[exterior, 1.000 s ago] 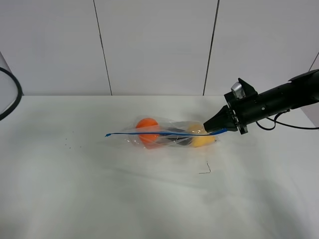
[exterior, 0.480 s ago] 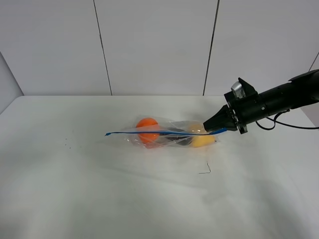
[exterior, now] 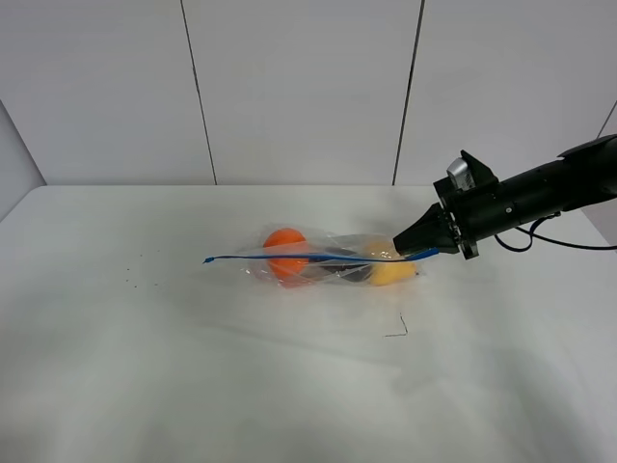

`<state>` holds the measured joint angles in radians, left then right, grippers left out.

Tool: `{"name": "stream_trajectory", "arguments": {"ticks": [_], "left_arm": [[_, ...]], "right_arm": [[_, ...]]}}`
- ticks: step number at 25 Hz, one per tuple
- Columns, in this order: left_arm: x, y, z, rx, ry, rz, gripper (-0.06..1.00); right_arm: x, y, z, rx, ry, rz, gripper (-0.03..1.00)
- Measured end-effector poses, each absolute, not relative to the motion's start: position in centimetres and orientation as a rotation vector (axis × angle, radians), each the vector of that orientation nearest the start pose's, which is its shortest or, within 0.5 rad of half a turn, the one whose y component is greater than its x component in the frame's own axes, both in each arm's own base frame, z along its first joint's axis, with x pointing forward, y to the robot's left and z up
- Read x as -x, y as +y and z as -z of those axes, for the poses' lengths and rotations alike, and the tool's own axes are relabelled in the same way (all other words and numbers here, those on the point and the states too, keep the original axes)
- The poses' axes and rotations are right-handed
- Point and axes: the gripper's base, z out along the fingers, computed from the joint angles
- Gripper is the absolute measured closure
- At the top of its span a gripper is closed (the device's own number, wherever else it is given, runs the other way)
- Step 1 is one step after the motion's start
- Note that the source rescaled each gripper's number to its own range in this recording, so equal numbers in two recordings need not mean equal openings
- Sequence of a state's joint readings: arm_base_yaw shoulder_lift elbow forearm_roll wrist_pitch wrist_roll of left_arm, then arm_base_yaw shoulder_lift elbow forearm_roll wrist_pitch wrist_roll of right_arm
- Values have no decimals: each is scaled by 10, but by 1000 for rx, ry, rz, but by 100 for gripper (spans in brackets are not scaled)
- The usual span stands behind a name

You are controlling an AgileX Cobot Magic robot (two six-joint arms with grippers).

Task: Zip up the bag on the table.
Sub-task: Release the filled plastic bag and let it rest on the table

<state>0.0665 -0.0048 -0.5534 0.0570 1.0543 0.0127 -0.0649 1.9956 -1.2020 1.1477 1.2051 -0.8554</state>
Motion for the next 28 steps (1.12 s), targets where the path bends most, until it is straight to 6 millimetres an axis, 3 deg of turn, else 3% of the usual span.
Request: {"name": "stream_trajectory", "arguments": {"ticks": [7,13,28], "left_arm": [[12,3,-292,36,1981,-120,-6],[5,2,-276,32,2041,-102,-6],[5,4,-276,70,2040,-107,-6]], "right_arm": [[-363,54,-171,189,2604,-1440,97],[-363,54,-171,189,2604,-1440,97],[-363,54,-171,197,2601,-1438,97]]}}
